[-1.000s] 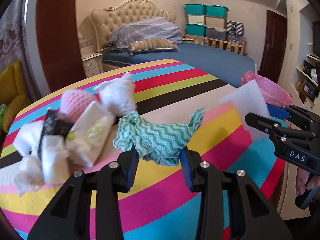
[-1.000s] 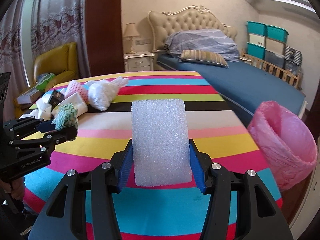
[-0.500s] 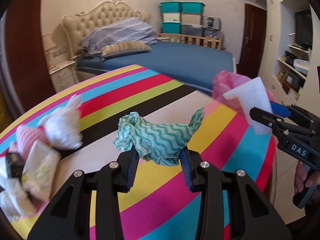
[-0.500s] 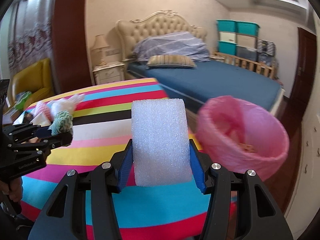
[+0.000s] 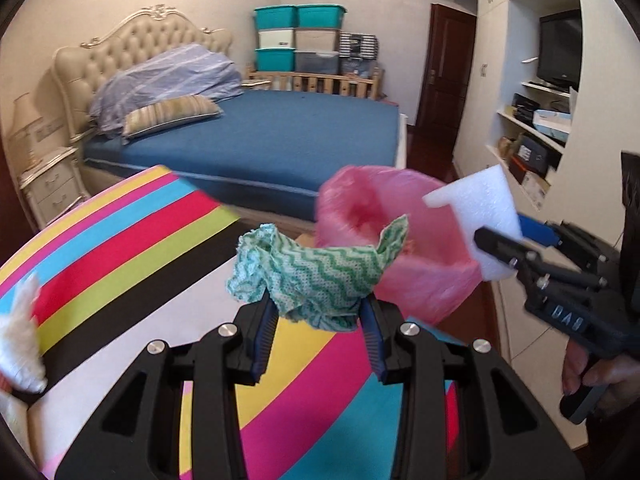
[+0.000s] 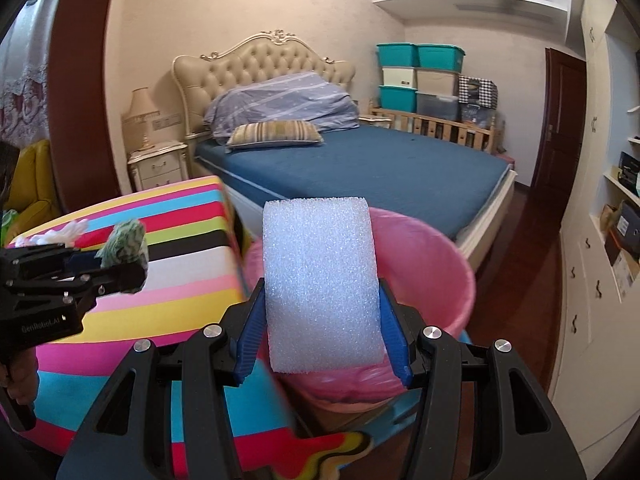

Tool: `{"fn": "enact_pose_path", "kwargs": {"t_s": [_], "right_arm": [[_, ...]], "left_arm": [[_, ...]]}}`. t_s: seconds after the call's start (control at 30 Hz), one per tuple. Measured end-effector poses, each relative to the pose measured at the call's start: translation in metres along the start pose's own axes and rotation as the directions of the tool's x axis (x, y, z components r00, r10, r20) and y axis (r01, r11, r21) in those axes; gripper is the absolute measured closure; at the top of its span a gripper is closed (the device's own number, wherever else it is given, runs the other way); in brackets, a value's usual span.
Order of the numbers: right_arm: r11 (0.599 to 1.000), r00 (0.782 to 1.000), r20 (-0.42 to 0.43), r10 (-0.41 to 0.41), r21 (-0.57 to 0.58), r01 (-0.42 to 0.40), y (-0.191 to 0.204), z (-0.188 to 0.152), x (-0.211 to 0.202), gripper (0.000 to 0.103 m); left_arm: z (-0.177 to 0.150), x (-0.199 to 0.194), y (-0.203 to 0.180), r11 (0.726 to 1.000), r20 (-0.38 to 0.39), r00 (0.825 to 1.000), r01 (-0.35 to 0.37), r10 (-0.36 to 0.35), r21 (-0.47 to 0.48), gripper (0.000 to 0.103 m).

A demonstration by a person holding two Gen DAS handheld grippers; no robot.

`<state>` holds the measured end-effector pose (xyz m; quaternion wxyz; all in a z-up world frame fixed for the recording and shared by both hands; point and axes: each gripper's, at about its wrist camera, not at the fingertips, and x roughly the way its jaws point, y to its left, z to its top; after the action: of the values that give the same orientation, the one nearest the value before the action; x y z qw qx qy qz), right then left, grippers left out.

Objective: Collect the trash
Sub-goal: 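Carry the foam sheet with the right tool while the left tool carries the cloth toward the bin, then open both tools over the bin, dropping the foam sheet and green cloth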

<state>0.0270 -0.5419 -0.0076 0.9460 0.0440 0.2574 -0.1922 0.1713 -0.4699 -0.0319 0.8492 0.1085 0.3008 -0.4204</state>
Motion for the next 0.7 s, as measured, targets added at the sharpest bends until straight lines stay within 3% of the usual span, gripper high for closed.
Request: {"fn": "enact_pose_path", "kwargs": {"t_s": [0.3,0.53,0.7], "right_arm": [[0.998,0.998,-0.015,-0.06,0.026,0.06,-0.052,0.009,0.032,0.052],[0.997,0.998,-0.034,-0.061,0.039,0.062,-0.08,0.015,0.051,0.052],[0.998,0.998,-0.04,-0.038,0.043,0.04,-0.089,0.014,0.063,0.051]], "left_arm": [[0.054,0.063,-0.049,0.996,-0.001,0.998,0.059,-0.059,0.061,0.064],[0.081,0.108,-0.072,0.99,-0.006,0.995,0.096,-0.096,0.101,0.064],[0.096,0.133,-0.074,0.989,-0.02,0.991,0.131,-0.13,0.075,0.061]]}}
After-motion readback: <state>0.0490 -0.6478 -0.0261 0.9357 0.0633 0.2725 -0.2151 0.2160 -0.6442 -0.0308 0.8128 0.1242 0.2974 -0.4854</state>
